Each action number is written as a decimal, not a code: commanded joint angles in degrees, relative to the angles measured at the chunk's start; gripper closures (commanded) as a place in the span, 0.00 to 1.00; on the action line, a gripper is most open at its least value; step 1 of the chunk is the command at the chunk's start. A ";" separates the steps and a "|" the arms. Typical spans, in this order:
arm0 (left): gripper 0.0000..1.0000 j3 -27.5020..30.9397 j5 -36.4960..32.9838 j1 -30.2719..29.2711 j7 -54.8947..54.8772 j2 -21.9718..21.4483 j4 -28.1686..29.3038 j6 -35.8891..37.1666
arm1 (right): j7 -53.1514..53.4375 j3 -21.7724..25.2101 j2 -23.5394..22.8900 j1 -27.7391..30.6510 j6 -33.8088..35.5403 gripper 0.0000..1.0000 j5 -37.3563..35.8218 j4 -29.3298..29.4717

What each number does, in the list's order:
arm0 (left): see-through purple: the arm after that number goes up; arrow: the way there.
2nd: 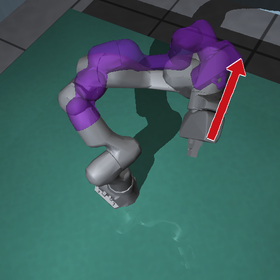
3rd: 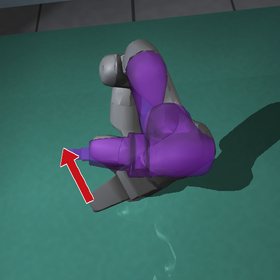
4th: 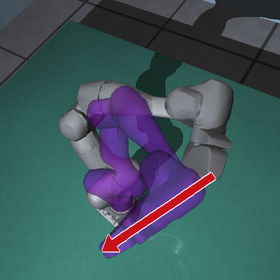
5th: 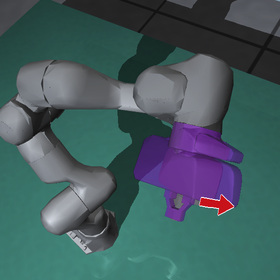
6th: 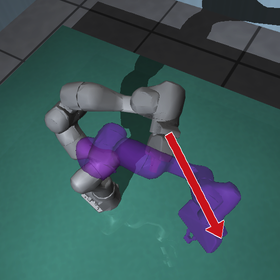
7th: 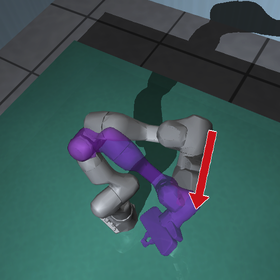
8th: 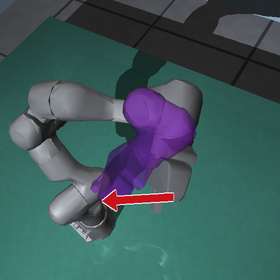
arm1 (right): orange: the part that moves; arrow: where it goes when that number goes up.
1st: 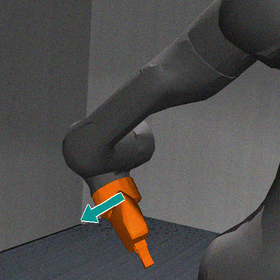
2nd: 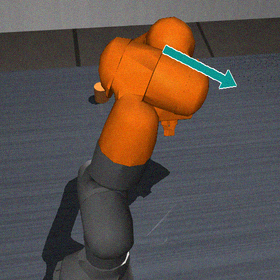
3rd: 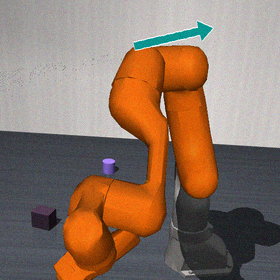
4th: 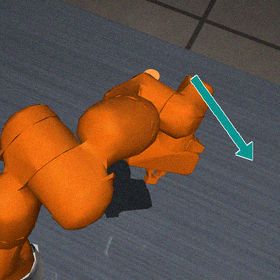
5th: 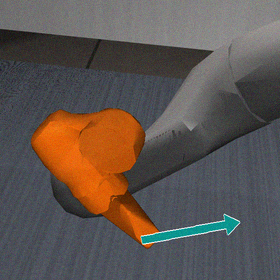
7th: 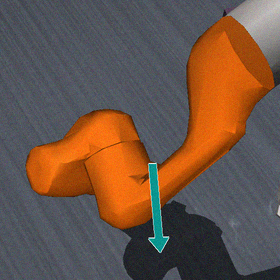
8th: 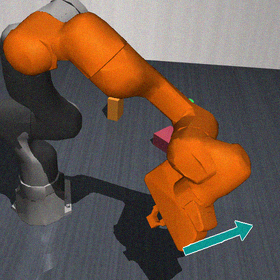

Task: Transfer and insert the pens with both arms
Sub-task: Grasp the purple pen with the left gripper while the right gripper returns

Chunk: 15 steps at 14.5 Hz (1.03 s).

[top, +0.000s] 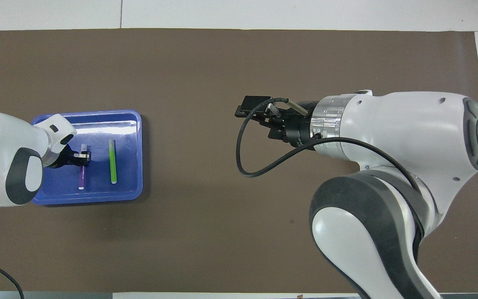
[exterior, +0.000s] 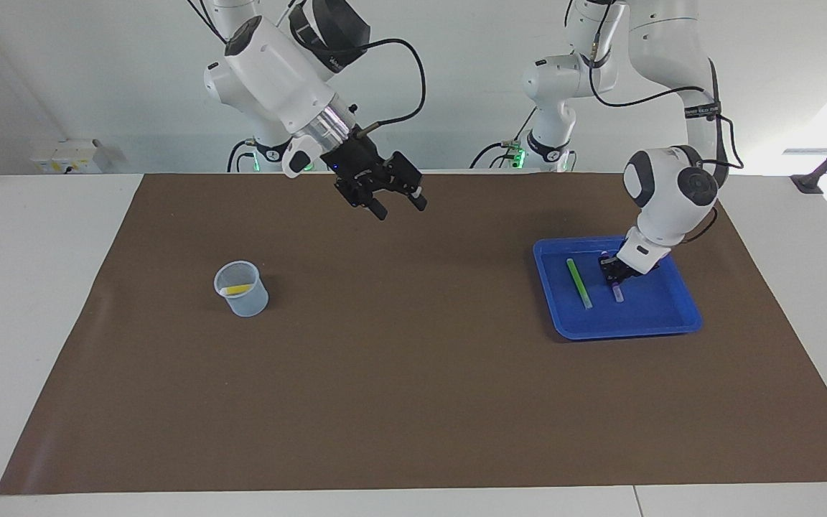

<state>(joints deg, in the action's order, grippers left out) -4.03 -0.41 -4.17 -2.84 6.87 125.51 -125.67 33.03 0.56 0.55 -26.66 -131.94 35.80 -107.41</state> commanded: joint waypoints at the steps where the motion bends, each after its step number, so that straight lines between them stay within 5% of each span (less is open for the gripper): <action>1: 1.00 -0.63 3.02 -0.40 3.34 1.30 -11.48 14.88 | -0.24 0.15 0.33 0.03 -1.74 0.00 3.73 -1.49; 5: 1.00 -0.98 13.74 0.74 21.59 0.95 -23.26 31.51 | -0.33 -0.03 0.33 0.03 -3.59 0.00 4.98 -2.01; 7: 1.00 -1.07 19.63 3.11 36.15 0.16 -25.57 33.65 | -0.24 -0.12 0.33 -0.06 -3.76 0.00 4.98 -1.93; 10: 1.00 -2.82 27.90 5.40 58.50 -1.51 -25.75 32.51 | -0.24 -0.29 0.33 -1.20 -4.11 0.00 5.06 -2.01; 15: 1.00 -5.64 37.49 9.70 81.91 -2.92 -23.12 20.49 | -0.51 -0.38 0.51 -2.26 -6.05 0.00 4.98 -2.98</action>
<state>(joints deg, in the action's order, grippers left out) -9.82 34.06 3.14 72.41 5.18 99.91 -100.64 33.19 0.32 0.35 -28.39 -136.31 39.41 -108.75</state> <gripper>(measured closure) 0.833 0.000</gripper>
